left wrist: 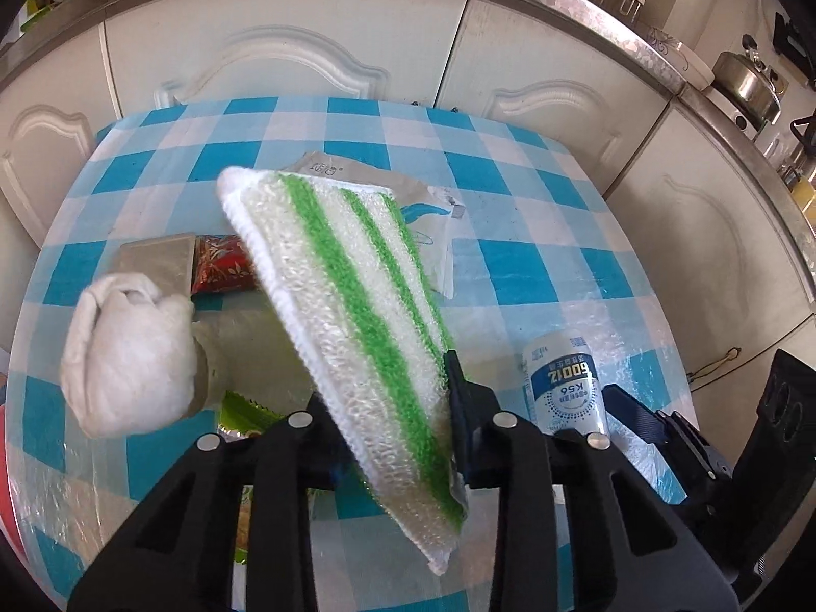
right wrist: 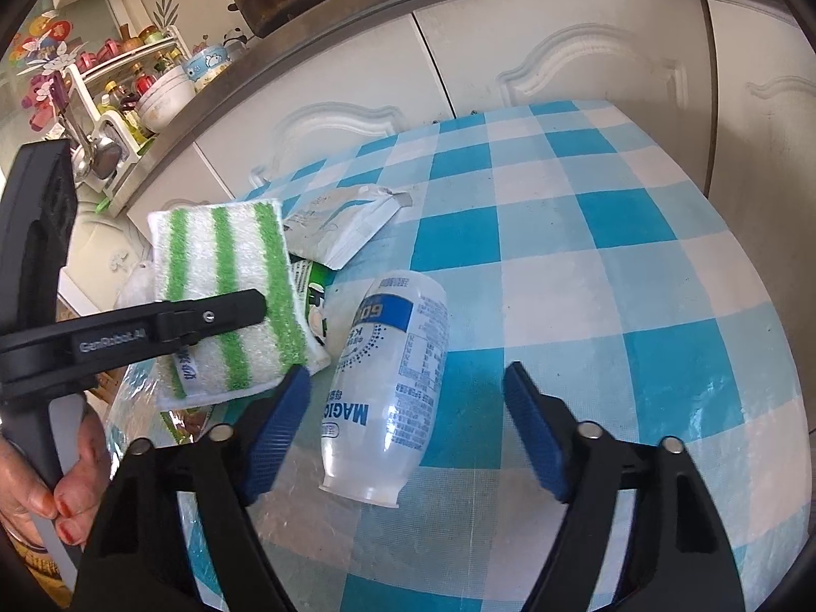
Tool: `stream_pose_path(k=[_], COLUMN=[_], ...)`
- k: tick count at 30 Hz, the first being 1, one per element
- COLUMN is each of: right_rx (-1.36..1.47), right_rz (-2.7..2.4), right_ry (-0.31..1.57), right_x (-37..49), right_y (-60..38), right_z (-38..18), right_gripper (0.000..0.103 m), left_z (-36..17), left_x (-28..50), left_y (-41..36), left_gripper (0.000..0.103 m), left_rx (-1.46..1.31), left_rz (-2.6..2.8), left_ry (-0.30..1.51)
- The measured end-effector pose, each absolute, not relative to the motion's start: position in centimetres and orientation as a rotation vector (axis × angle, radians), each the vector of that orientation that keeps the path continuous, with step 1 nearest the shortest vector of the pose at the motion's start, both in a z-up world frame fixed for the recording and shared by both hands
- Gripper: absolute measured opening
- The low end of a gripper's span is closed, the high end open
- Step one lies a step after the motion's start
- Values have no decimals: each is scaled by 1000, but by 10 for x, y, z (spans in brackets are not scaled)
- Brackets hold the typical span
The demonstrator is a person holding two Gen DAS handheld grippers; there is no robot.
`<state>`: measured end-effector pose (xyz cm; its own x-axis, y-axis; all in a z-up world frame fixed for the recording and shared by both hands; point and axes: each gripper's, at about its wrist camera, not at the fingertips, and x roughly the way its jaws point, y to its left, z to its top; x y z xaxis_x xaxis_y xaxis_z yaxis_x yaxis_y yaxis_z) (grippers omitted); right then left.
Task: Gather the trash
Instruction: 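Grasp the MAGICDAY milk bottle with the right tool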
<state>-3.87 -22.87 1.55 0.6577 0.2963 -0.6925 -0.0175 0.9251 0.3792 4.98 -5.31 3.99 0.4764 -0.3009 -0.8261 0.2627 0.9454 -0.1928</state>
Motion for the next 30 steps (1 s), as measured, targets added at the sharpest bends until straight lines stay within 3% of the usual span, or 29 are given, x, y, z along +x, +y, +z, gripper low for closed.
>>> stream_pose_path(k=[4, 6, 30], right_rx=[327, 307, 298], right_rz=[167, 155, 150], right_ry=[856, 860, 778], right_x=[-37, -37, -55], right_y=[-224, -222, -186], right_z=[14, 14, 44], right_gripper=[58, 44, 44], left_z=[47, 51, 60], left_x=[40, 35, -47], left_y=[-42, -34, 151], left_gripper=[23, 23, 23], left_rx=[-68, -82, -251], left_rz=[-355, -350, -196], left_ry=[994, 985, 933])
